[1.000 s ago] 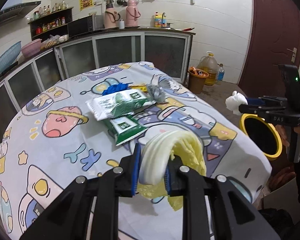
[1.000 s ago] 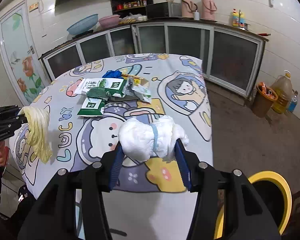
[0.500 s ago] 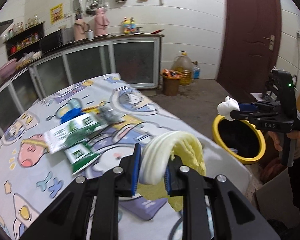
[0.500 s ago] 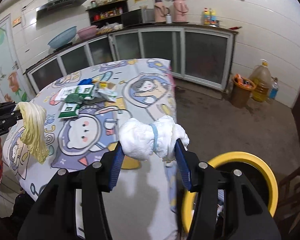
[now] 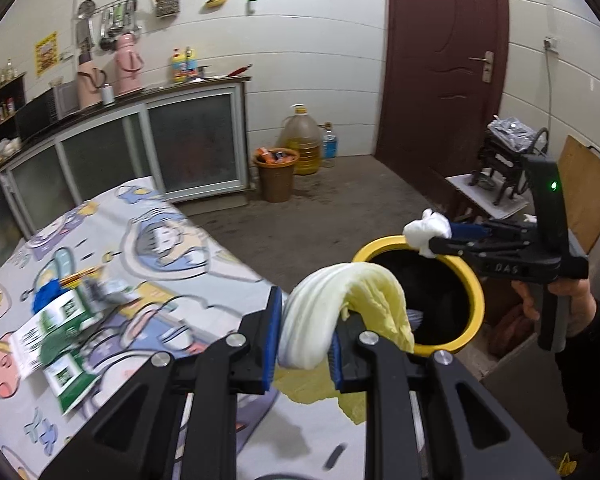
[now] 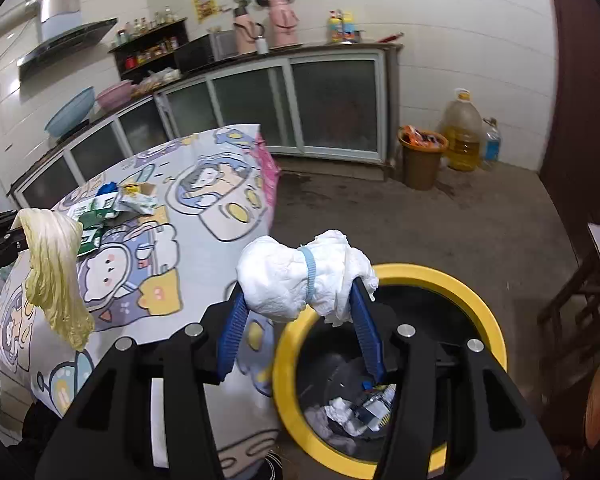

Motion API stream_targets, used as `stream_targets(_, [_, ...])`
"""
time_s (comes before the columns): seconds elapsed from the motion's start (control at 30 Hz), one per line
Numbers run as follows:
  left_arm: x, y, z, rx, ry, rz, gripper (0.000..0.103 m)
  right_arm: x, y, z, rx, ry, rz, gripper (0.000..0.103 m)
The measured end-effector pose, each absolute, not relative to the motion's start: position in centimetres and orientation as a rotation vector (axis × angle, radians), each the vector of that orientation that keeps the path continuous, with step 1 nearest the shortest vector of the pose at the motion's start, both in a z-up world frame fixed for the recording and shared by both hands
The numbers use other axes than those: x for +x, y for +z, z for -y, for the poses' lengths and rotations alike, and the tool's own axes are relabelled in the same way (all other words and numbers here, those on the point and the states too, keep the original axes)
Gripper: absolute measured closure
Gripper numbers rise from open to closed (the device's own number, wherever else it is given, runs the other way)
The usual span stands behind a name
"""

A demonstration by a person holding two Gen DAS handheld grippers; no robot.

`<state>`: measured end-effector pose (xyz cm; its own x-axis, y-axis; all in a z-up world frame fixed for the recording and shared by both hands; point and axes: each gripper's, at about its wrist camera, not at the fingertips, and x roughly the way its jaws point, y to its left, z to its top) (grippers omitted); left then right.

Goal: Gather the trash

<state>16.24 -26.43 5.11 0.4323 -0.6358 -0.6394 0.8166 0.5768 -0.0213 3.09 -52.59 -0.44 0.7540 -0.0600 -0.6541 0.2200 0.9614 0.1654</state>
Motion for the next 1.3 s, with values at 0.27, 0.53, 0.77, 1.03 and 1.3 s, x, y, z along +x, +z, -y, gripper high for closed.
stream_targets(0.27, [15.5, 3.8, 32.2, 0.321, -1.023, -0.67, 0.084, 1.1, -2.4, 55.4, 0.284, -0.222, -0.726, 0.055])
stream_targets(0.53, [15.5, 2.0, 36.6, 0.314, -1.068, -0.703, 0.084, -0.2, -4.6, 57.2, 0.324, -0.259, -0.757, 0.055])
stream_targets(0.77, [15.7, 0.4, 39.6, 0.332, -1.07, -0.721, 0.084, -1.0, -6.2, 58.6, 0.366, -0.282, -0.779, 0.055])
stream_targets(1.03, [15.7, -1.7, 42.8, 0.343, -1.072, -0.76, 0.084, -1.2, -7.5, 59.9, 0.403, -0.309, -0.798, 0.054])
stream_targets(1.3, [16.2, -3.0, 45.2, 0.327, -1.078, -0.797, 0.075, -0.9, -8.3, 61.4, 0.457, -0.341, -0.815, 0.048])
